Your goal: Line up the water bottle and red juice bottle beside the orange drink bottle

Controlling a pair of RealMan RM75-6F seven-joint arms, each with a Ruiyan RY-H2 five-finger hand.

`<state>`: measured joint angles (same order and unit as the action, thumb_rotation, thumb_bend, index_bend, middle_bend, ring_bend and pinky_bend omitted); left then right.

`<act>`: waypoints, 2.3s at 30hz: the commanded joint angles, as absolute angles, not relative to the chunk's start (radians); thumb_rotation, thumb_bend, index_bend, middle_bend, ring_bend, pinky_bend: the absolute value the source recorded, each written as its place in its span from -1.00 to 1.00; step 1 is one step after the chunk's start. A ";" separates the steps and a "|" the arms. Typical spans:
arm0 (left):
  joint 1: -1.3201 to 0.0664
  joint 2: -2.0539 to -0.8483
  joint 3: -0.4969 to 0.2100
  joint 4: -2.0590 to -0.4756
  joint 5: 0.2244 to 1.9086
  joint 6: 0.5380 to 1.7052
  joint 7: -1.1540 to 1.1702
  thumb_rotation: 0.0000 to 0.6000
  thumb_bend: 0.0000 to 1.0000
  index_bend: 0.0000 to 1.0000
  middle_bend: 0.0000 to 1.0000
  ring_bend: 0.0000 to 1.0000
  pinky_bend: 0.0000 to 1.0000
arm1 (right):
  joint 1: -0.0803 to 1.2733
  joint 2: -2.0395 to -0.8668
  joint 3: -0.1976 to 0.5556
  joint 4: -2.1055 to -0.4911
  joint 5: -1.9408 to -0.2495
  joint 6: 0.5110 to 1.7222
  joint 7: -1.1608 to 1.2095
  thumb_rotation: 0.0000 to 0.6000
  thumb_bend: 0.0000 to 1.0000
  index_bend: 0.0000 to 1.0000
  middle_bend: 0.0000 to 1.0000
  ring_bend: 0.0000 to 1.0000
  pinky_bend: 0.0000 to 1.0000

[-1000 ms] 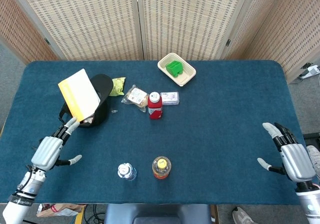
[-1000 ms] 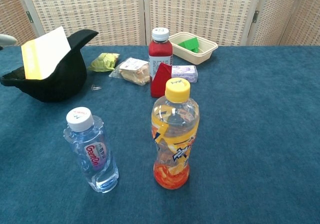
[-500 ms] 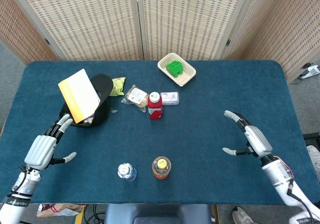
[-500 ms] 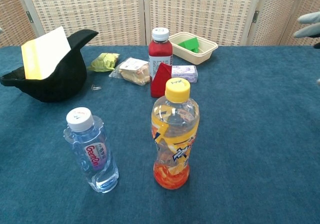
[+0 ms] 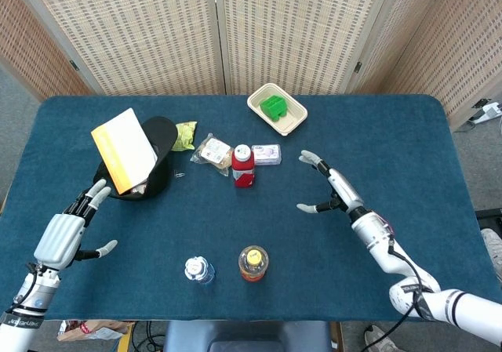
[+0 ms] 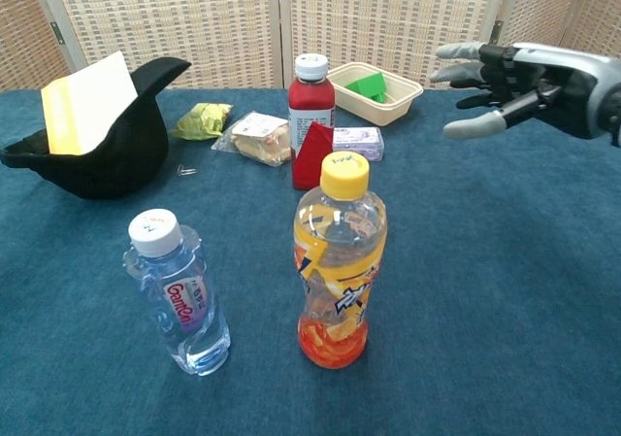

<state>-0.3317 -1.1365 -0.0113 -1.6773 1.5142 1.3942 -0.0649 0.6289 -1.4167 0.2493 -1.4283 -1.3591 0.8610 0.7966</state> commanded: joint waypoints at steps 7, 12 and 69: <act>-0.316 -1.126 -0.013 -1.689 1.524 1.392 -0.079 1.00 -0.68 -0.93 -0.98 -0.91 -0.54 | 0.775 -1.585 0.326 -1.239 -1.286 0.736 0.836 1.00 -1.00 -0.87 -0.80 -0.99 -0.79; -0.308 -1.119 -0.018 -1.694 1.529 1.398 -0.078 1.00 -0.68 -0.93 -0.98 -0.91 -0.54 | 0.844 -1.649 0.342 -1.165 -1.280 0.681 0.837 1.00 -1.00 -0.87 -0.80 -0.99 -0.79; -0.289 -1.091 -0.060 -1.732 1.567 1.398 -0.066 1.00 -0.68 -0.93 -0.98 -0.91 -0.54 | 0.740 -1.279 0.168 -1.513 -1.516 0.812 1.045 1.00 -0.23 0.01 -0.13 -0.46 -0.55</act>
<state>-0.2883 -1.0903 -0.0599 -1.7318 1.5667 1.3978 -0.0663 0.7871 -1.3405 0.2142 -1.4507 -1.4735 0.7713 1.0381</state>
